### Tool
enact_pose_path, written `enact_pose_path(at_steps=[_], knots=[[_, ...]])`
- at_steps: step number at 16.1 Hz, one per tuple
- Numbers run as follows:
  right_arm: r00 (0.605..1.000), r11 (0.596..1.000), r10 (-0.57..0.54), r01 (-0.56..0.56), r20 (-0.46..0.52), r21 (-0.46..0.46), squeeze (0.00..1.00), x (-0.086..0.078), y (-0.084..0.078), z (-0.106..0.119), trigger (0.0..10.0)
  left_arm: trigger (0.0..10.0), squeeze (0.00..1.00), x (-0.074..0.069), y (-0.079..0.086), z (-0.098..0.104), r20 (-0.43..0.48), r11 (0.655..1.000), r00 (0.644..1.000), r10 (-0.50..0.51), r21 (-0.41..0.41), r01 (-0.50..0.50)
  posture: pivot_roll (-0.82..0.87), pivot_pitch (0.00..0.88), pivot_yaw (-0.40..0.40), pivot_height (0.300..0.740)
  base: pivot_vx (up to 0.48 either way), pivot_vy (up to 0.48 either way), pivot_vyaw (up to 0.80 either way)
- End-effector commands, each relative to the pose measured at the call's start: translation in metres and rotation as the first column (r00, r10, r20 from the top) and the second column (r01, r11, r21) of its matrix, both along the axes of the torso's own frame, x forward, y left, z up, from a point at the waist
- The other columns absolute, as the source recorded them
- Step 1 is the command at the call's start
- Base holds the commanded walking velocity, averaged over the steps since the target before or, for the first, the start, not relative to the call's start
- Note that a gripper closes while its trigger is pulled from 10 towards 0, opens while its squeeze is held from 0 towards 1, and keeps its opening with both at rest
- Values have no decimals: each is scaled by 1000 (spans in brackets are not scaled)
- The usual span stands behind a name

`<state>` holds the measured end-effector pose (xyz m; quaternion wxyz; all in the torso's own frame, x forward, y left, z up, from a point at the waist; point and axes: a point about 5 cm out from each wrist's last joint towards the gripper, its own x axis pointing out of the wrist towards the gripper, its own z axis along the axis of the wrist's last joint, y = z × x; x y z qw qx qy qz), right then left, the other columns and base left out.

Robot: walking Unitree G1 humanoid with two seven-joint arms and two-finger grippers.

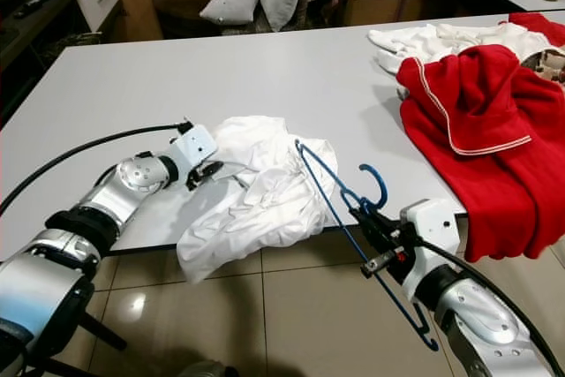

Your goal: Hang hanger

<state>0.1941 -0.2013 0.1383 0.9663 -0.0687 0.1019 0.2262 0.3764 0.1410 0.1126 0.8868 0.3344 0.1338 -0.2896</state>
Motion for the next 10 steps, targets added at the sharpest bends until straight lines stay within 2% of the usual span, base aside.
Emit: enact_pose_path(at_steps=[1,4,7,10], knots=[[999,999,33,-33,34,0,0,-1,2,7,10000,0,0,3,-1,5,26,1000,1000,17,-4,-17,-31,0,115,740,0,0,0],[999,1000,30,-30,36,-7,0,-2,-2,7,10000,0,0,4,-5,4,30,999,999,39,-35,-38,-32,0,116,740,0,0,0],[999,999,30,-30,39,-12,0,-3,-5,7,10000,0,0,4,-6,1,26,998,998,52,-24,-51,-33,0,125,740,0,0,0],[998,1000,31,-31,55,-5,0,-5,-6,10,10000,0,0,6,-1,2,41,993,993,115,-17,-114,-35,0,128,740,0,0,0]])
